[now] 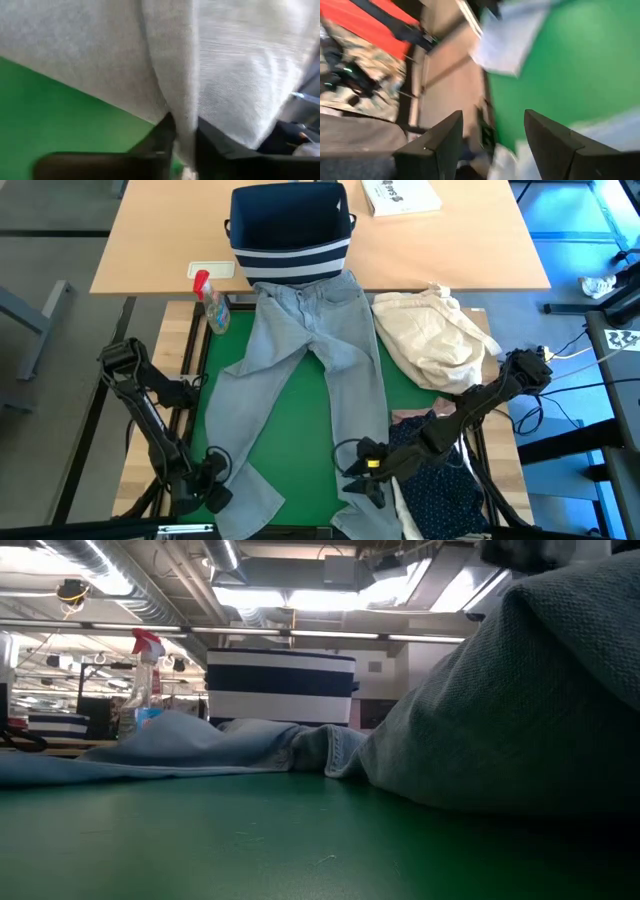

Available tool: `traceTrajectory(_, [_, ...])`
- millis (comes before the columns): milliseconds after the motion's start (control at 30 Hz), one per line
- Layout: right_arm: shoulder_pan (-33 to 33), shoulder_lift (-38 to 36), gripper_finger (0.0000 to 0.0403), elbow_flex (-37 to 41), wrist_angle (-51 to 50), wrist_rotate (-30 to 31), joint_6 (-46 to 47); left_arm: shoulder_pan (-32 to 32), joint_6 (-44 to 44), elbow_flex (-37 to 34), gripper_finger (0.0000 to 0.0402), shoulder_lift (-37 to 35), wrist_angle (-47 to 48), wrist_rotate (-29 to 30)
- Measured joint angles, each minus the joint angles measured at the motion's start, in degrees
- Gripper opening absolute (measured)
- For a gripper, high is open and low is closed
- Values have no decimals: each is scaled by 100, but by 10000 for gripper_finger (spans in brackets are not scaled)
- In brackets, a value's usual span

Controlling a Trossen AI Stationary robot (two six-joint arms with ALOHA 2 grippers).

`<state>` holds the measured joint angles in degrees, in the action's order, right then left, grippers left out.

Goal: Fold laundry
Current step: Fold the blue jeans

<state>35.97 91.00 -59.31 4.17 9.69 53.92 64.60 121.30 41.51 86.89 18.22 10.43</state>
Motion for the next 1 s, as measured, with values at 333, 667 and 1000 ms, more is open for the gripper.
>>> traceTrajectory(333, [-9, 563, 166, -1068, 250, 494, -1020, -2, -1018, 1166, 14, -179, 1567, 297])
traceTrajectory(667, [-327, 3089, 38, -3925, -865, 471, -1493, -20, -2475, 2093, 18, -180, 2377, 1192])
traceTrajectory(1000, [-579, 5431, 10, -5607, 255, 375, -791, -166, -3344, 2501, 19, -184, 2939, 2139])
